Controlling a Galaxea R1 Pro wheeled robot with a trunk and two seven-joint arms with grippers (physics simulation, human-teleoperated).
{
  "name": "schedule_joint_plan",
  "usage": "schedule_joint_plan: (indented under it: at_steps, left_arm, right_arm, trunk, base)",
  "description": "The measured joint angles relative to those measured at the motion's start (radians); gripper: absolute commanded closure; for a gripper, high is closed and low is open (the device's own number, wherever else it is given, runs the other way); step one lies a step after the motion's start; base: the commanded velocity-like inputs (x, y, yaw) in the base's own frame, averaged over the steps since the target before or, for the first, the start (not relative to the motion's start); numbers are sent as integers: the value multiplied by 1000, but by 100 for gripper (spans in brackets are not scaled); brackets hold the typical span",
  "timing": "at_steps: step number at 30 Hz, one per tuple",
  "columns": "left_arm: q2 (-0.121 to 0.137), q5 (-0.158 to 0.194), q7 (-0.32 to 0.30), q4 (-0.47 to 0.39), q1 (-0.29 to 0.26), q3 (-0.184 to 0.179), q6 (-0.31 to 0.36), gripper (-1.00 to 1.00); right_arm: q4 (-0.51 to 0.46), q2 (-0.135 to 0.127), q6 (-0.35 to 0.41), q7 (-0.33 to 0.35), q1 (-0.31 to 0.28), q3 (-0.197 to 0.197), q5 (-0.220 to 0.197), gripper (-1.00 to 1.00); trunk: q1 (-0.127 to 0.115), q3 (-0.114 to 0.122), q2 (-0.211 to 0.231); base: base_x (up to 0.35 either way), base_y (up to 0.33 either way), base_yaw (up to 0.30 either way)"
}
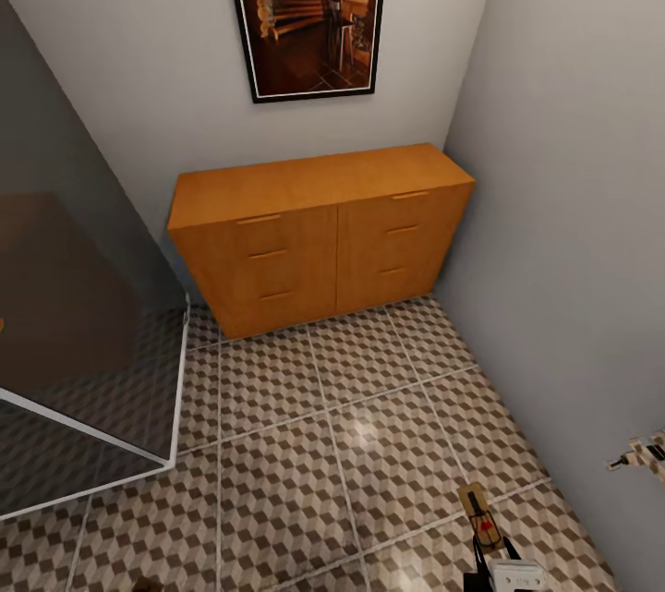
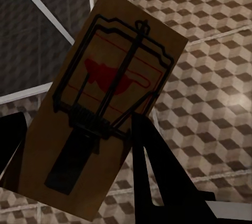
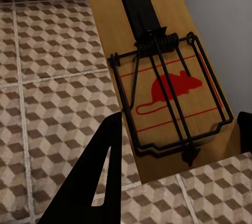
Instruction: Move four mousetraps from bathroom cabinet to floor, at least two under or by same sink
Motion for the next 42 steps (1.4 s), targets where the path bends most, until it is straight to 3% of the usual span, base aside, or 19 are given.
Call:
schedule_joint_plan:
  at_steps: [13,24,42]
  left_arm:
    - [-1,0,0,5,0,0,0,100]
    - [-1,0,0,6,0,0,0,100]
    - [-2,0,0,6,0,0,0,100]
  right_arm:
    - [1,0,0,-1,0,0,0,100]
    - [0,0,0,0,0,0,0,100]
    - [0,0,0,-1,0,0,0,100]
  trunk:
    - [0,-5,0]
    - [0,-8,0]
    - [1,6,0]
  base:
    - [-85,0,229]
    - [-252,0,277]
    - [-324,-61,266]
